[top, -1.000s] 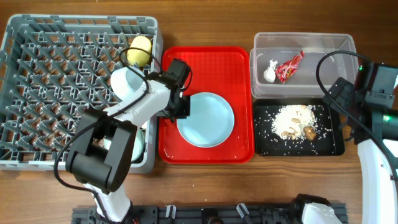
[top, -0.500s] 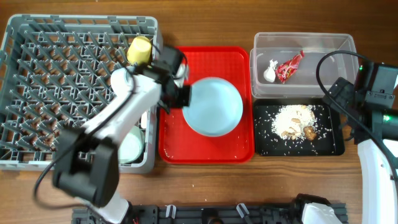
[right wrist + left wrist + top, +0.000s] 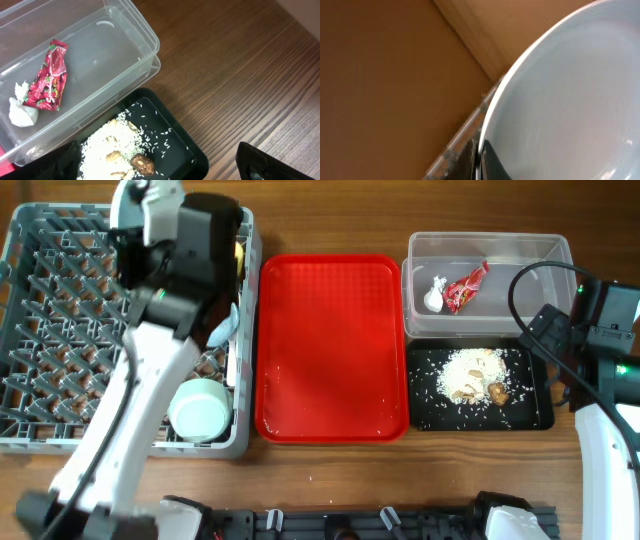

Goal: Sort waste into correct bins and load items into the dishwasher rack
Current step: 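Lift the plate with the left gripper and stand it upright in the rack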

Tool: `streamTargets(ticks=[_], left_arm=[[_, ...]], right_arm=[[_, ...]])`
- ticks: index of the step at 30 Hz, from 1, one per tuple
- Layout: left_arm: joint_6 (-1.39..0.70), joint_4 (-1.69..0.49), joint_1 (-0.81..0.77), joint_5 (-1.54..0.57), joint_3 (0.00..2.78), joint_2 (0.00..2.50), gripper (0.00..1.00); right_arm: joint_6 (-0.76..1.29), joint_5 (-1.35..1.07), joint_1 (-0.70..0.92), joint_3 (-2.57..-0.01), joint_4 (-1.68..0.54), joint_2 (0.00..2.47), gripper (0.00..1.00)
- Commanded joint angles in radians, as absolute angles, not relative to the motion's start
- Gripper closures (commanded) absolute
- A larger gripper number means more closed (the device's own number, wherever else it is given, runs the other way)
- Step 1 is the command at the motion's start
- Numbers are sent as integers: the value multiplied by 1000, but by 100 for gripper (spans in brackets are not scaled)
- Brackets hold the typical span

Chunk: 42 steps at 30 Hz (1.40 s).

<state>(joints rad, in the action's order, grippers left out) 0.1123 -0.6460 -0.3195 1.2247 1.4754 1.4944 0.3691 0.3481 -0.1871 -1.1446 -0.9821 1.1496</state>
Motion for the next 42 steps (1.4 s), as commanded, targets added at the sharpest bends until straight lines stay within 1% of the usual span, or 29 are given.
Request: streamTargets(ticks=[1,4,12,21,25,27,30,33,34,35,37,40,42], left_arm=[[284,-616,-268,1311,1475,1559,96],[284,-614,-211,1299,1473,1571,96],[281,-624,-216,1299,1368,1607,96],[246,-632,-325,1291,1297,1625,96],[178,-648,-333,1292,1254,1649,96],[180,-637,-326,1312,1247,1664,96],[295,-530,-280,1348,1247,1666,96],[464,-372,-242,1402,1247,1666,96],[611,-224,-235,1419,1247,1664,96],[668,-174,-236,1419,1247,1664,96],[701,-145,-236,1417,1247,1664,96],[683,-152,-245,1404,1247,1665,96],[633,-229,-260,1369,1247,1665,96]], right_arm=[[367,356,-188,-1153,-980,1142,0],[367,356,-188,-1153,-981,1142,0],[367,356,-188,-1153,-980,1142,0],[367,356,-188,-1153,-980,1142,0],[367,356,-188,-1153,-981,1142,0],[367,356,-188,-1153,-981,1142,0],[367,356,-188,-1153,-981,1142,0],[367,356,-188,-1153,-981,1142,0],[367,356,-188,-1153,-980,1142,0],[367,356,-188,-1153,-981,1142,0],[367,356,-188,-1153,-980,1142,0],[367,356,-188,-1153,-980,1142,0],[367,356,-188,-1153,-980,1142,0]])
